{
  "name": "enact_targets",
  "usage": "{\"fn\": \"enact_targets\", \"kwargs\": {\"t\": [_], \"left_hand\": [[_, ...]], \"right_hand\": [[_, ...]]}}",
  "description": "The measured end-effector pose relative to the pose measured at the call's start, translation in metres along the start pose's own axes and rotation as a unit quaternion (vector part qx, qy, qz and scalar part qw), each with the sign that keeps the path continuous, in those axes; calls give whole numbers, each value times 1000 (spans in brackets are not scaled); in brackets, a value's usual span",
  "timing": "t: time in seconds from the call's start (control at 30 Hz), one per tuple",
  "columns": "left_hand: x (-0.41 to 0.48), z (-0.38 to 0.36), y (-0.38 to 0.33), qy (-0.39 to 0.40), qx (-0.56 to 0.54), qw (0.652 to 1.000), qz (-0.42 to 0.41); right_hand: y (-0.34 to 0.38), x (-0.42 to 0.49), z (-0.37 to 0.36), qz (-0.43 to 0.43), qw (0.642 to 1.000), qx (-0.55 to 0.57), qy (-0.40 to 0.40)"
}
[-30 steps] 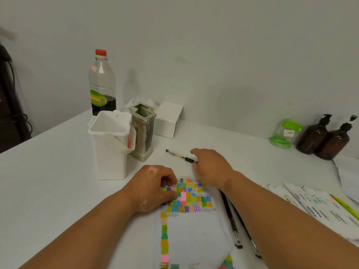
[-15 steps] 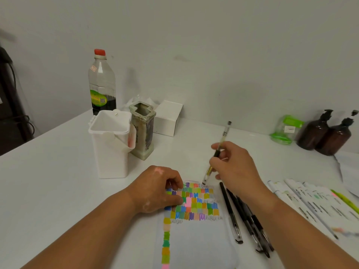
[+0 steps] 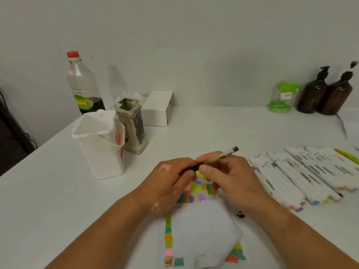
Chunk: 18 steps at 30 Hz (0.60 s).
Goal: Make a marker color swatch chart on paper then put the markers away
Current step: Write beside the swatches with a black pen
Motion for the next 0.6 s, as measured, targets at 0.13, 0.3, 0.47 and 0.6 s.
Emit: {"fn": "enact_targets", "kwargs": {"t": [0.13, 0.3, 0.47, 0.6], "left_hand": [[0, -3, -6, 10, 17, 1000, -13], [1, -1, -7, 2, 61, 998, -28], [2, 2, -8, -14, 58, 997, -38], [3, 2, -8, -10, 53, 998, -43]], "right_hand": [[0, -1, -4, 19, 1000, -10, -2], [-1, -2, -6, 10, 999, 47, -5], [1, -3, -6, 10, 998, 66, -14], [7, -4, -4, 23, 997, 65, -18]]}}
Point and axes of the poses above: each hand's wrist, its own x-axis towards the middle knuckle, its own z-axis out of the back of the hand, y = z × x, the point moved 6 cm from there along x, towards the middle knuckle, and after that the axes turned 3 degrees about -y, right-handed, at the moved point
